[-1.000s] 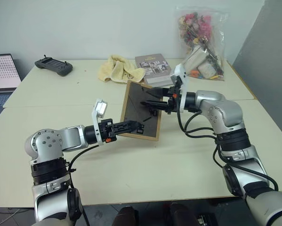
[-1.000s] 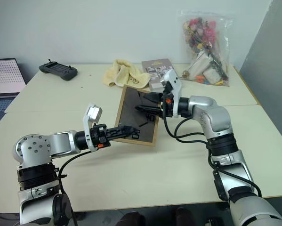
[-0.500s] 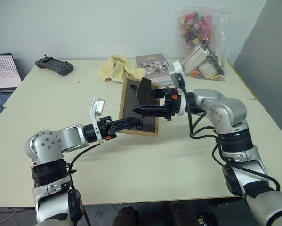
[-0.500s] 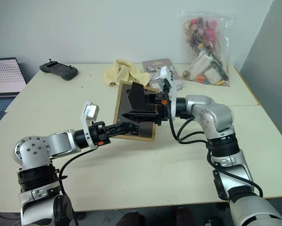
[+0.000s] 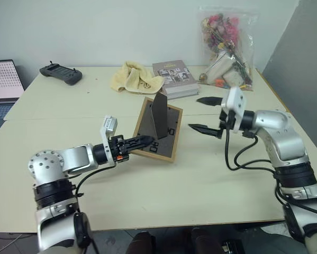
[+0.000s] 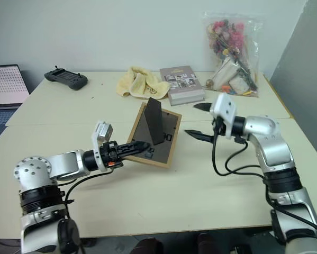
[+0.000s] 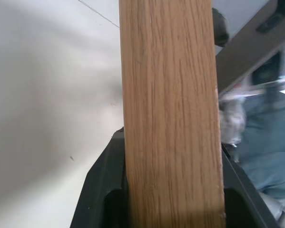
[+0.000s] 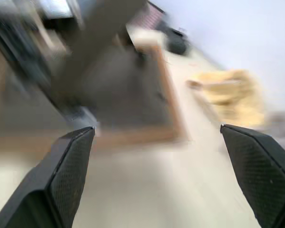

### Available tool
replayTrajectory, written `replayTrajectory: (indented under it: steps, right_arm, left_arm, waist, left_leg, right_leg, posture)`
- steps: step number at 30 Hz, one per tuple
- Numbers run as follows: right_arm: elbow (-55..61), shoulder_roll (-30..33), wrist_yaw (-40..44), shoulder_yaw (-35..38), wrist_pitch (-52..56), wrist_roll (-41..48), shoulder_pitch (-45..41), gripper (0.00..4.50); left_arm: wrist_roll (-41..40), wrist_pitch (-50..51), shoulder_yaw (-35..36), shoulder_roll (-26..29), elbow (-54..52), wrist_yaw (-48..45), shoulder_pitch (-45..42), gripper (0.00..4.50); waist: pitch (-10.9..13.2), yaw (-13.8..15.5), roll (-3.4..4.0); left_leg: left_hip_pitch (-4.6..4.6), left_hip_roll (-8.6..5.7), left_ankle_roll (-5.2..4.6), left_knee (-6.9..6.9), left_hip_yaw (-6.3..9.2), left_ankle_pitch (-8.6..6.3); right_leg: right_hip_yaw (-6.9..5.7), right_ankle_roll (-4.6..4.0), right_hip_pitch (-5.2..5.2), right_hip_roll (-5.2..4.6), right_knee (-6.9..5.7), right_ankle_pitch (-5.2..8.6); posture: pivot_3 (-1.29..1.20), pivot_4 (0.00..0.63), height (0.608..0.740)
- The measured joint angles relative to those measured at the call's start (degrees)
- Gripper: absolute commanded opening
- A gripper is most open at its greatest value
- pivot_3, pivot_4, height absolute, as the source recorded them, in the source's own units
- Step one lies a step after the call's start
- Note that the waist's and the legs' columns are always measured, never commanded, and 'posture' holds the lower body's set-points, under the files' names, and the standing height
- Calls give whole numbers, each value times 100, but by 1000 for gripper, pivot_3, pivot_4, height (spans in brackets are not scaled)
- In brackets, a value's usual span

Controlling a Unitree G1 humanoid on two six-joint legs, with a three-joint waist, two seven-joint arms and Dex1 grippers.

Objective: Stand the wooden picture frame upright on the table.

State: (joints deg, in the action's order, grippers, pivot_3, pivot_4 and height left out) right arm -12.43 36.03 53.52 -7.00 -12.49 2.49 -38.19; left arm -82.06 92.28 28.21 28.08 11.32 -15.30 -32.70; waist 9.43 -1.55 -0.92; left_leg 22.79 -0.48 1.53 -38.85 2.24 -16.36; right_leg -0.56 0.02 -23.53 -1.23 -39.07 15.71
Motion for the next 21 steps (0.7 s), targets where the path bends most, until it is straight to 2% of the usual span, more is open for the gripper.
replayTrajectory:
  steps: [2,4,5,7,8,11,14,17,21]
  right_arm:
    - [-768,89,-851,-254,-1855,-1116,-50,4491]
    - [-1233,100,-1624,-451,-3021,-1998,-162,4491]
    - [-1417,89,-2026,-553,-3435,-2407,-254,4491]
    - [-1903,-117,-3392,-839,-4049,-3685,-648,4491]
    - [-1962,-187,-3644,-906,-4085,-3901,-723,4491]
    - [-2251,-547,-5110,-1359,-4149,-5048,-1161,4491]
    - [-2495,-609,-5837,-1584,-4126,-5509,-1383,4491]
    - [-2840,-643,-6353,-1732,-4129,-5734,-1604,4026]
    - [-3061,-601,-6797,-1903,-4290,-5813,-1797,3078]
  left_arm:
    - [-878,-53,-199,211,343,485,7,1251]
    - [-1740,-270,-550,351,475,935,97,1251]
    - [-2115,-423,-732,421,479,1131,163,1251]
    - [-2686,-724,-1023,442,468,1375,222,1251]
    - [-2738,-764,-1055,421,457,1377,225,1251]
    - [-2833,-915,-1233,402,197,1375,358,1251]
    - [-2833,-956,-1293,415,84,1350,467,1251]
    - [-2833,-1071,-1288,385,5,1352,570,1251]
    - [-2835,-1269,-1287,193,-184,1428,700,1251]
  waist:
    - [0,-6,0]
    - [0,-20,-1]
    - [0,-29,-1]
    - [0,-36,-1]
    - [0,-34,-1]
    - [0,-25,-1]
    - [1,6,-2]
    - [1,22,-3]
    - [0,3,-4]
  left_leg:
    - [-6,1,5,-2,0,3]
    - [-8,4,11,-1,0,6]
    - [-9,4,16,-2,0,9]
    - [-13,4,36,0,0,21]
    - [-14,4,38,0,0,22]
    - [-12,2,43,0,1,25]
    - [-8,-1,43,-1,2,25]
    - [-9,-4,43,-1,1,25]
    - [-11,-2,42,-1,0,25]
  right_leg:
    - [1,0,0,0,-7,0]
    - [4,0,0,2,-7,0]
    - [6,-1,-1,3,-7,0]
    - [9,-1,-2,6,-9,0]
    - [10,-2,-2,8,-9,0]
    - [11,-3,-3,9,-5,1]
    - [9,-3,0,7,1,1]
    - [8,-3,4,4,1,0]
    - [9,-3,6,4,0,1]
  posture:
    - [0,150,740]
    - [0,150,740]
    - [0,150,740]
    - [0,150,740]
    - [0,150,740]
    - [0,150,740]
    - [0,150,740]
    - [0,150,740]
    - [0,150,740]
